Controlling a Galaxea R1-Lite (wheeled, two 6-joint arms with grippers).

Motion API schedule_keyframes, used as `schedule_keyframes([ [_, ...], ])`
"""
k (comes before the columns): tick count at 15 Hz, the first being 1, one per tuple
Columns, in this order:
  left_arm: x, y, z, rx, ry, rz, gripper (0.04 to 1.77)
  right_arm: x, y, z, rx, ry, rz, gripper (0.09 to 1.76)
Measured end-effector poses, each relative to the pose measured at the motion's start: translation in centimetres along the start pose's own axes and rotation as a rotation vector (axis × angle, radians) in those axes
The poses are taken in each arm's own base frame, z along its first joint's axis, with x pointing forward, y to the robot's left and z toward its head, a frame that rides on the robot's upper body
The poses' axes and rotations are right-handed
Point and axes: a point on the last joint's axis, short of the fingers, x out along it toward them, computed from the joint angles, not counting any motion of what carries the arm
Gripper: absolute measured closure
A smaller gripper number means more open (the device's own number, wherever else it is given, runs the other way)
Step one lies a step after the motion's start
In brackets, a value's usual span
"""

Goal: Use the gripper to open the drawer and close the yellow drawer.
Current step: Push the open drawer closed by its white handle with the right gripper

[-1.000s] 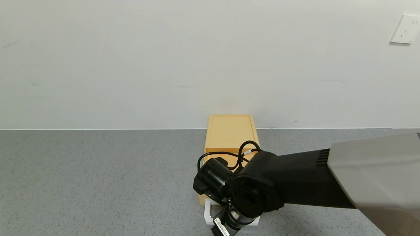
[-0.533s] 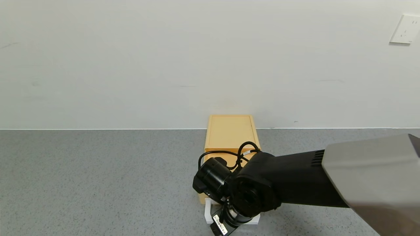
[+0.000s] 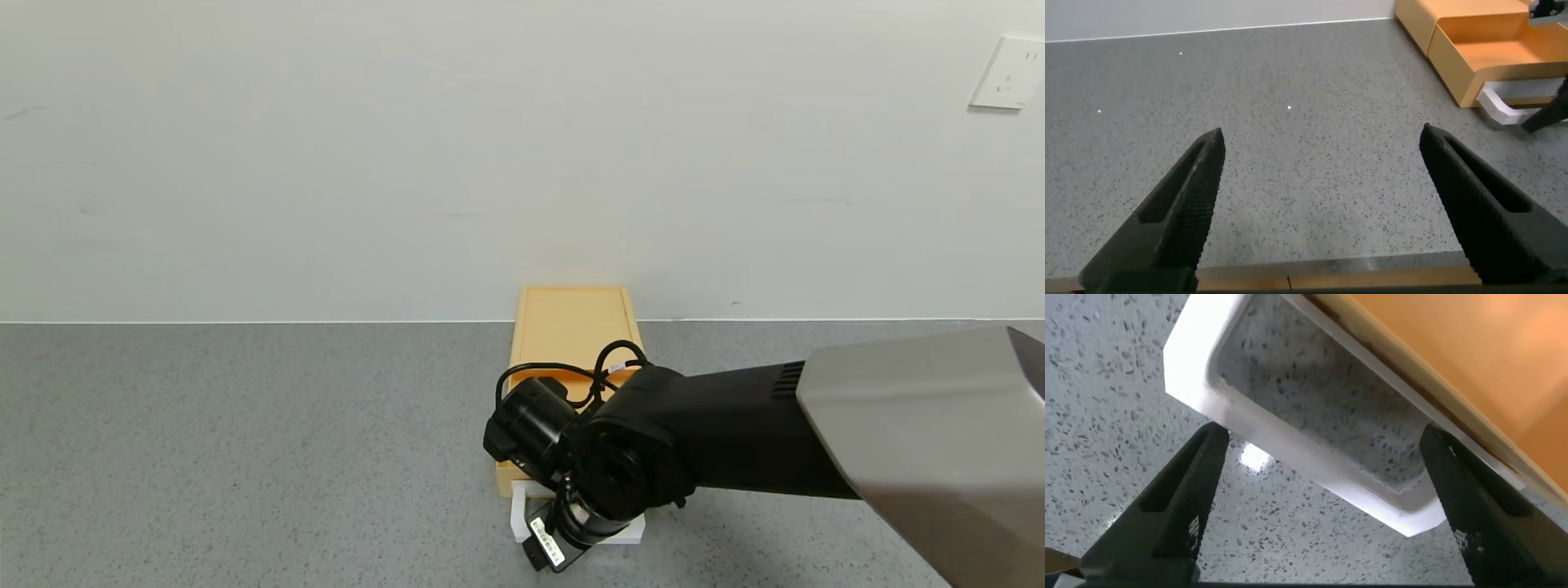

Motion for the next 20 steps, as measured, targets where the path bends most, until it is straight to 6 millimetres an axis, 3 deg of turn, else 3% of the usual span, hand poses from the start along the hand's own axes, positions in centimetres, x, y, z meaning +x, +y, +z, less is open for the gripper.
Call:
schedule_keyframes([
  [20,0.0,0.0,0.0,0.000,0.000,0.000,0.09,1.8,-4.0,4.3,0.056,-0.094,-0.021,0.14],
])
